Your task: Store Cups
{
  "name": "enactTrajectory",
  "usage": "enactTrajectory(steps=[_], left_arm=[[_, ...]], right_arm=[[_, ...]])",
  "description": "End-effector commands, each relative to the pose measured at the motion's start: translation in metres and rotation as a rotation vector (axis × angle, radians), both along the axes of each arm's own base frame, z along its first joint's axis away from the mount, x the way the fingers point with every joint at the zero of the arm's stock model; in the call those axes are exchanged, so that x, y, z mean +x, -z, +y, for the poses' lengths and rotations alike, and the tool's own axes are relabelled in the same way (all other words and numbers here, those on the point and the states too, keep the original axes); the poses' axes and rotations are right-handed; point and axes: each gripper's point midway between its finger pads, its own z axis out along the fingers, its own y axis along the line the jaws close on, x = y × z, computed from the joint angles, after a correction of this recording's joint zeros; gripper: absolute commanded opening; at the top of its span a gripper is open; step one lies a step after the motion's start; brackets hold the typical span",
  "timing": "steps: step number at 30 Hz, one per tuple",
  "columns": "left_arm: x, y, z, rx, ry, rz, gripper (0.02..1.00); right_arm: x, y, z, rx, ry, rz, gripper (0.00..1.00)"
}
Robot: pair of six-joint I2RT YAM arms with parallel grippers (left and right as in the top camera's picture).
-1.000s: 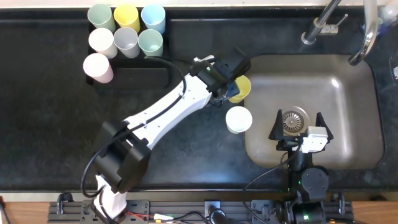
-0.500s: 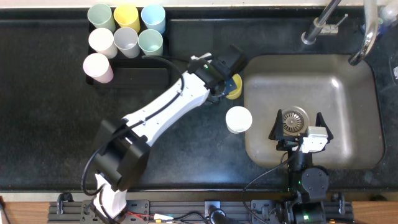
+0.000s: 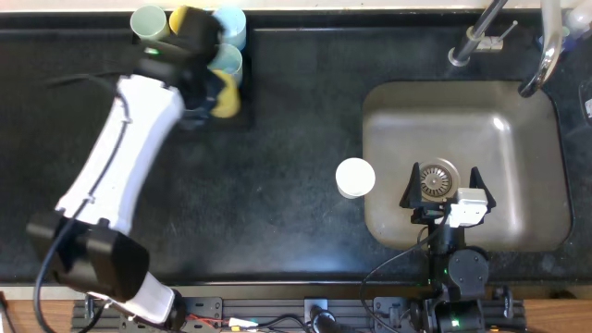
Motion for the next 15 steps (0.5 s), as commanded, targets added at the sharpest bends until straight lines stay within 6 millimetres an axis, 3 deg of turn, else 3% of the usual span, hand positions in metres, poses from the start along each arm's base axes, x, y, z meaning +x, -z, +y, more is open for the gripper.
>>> enactTrajectory(steps=[1,8,15], left_arm=[[-0.001,0.014,0.024,-0.006,-0.071,0.030,0.036],[0.002,0.038,0.043,0.001,-0.121,0.082,0.036],[0.012,0.048,0.051,0.011,-0.141,0.074,0.038]], right_arm=[[0.000,0.003,0.000,0.001,-0.002,-0.001,0.996],[0.000,0.003,0.000,0.001,-0.002,-0.001,0.996],[0.000,0.003,0.000,0.001,-0.002,-0.001,0.996]])
